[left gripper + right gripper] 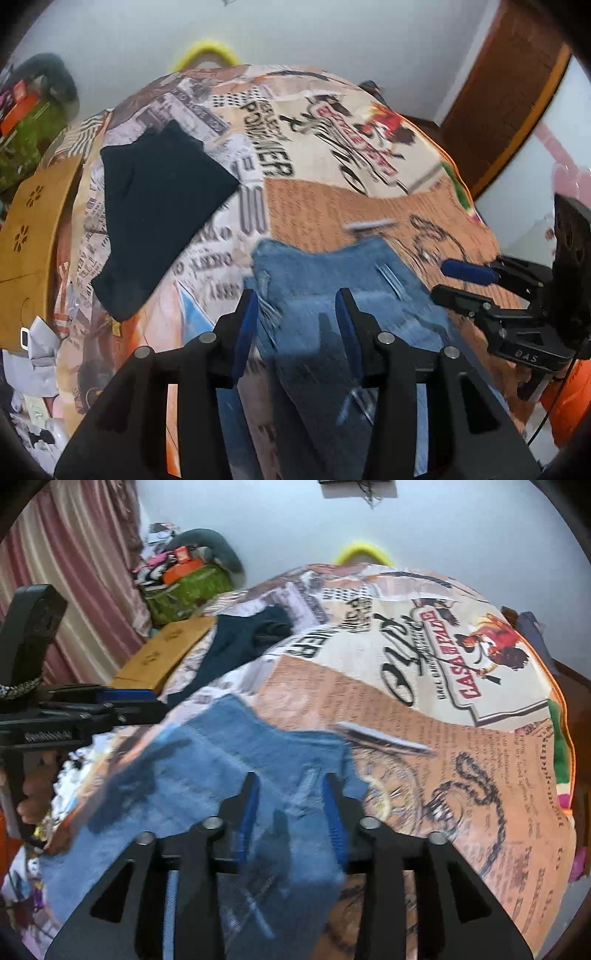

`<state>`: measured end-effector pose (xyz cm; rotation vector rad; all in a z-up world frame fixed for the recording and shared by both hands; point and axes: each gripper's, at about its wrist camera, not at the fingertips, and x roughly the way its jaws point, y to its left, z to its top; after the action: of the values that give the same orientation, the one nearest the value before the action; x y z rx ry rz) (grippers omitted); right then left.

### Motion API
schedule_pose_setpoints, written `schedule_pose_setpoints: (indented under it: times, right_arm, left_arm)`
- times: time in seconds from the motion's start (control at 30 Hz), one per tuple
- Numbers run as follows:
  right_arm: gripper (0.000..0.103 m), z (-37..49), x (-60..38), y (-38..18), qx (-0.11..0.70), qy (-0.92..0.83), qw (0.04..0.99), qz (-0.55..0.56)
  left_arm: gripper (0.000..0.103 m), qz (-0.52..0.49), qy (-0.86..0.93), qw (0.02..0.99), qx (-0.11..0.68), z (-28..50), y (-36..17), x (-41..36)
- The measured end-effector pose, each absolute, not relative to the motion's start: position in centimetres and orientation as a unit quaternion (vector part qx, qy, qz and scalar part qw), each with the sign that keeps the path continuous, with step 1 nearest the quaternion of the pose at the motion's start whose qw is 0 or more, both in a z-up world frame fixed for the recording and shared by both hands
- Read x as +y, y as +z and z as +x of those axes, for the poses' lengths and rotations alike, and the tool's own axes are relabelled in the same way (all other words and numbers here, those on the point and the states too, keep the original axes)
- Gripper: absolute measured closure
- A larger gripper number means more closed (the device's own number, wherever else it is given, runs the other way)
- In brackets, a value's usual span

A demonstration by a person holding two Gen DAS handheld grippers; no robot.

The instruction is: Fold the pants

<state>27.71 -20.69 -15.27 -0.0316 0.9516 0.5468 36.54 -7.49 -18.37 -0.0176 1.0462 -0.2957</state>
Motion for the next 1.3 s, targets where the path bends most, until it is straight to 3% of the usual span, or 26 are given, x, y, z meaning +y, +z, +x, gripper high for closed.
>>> schedule_pose_setpoints:
  times: [0.27,0.47,0.8,0.93,1.3]
  right_arm:
    - [0.059,23.7,-18.7,-18.3,0.494,0.269,0.825,-0.065]
    - [0.058,21.6,-20.5,-18.1,0.499,0.260,0.826,-0.040]
    - [0.042,17.7,-24.3,-19.2,0.506,0.246,0.826,0.026]
    - [0.040,16.1,-25.4,-19.7,0.511,0.238,0.825,0.029]
    - [0.037,13.8,-27.8,-19.2,0.507,0.225,0.832,0.026]
  left_arm:
    - [0.034,0.064,-0.143,0.826,0.542,31.9,-22.2,-10.3]
    - [0.034,0.084,-0.132,0.831,0.534,29.8,-21.7,-10.6]
    - [0.033,0.052,-0.129,0.848,0.511,25.4,-20.9,-8.8]
    - [0.020,0.041,-0.114,0.853,0.508,23.3,-21.3,-7.4]
    - [0.020,0.025,-0.103,0.856,0.506,20.2,-21.4,-5.3]
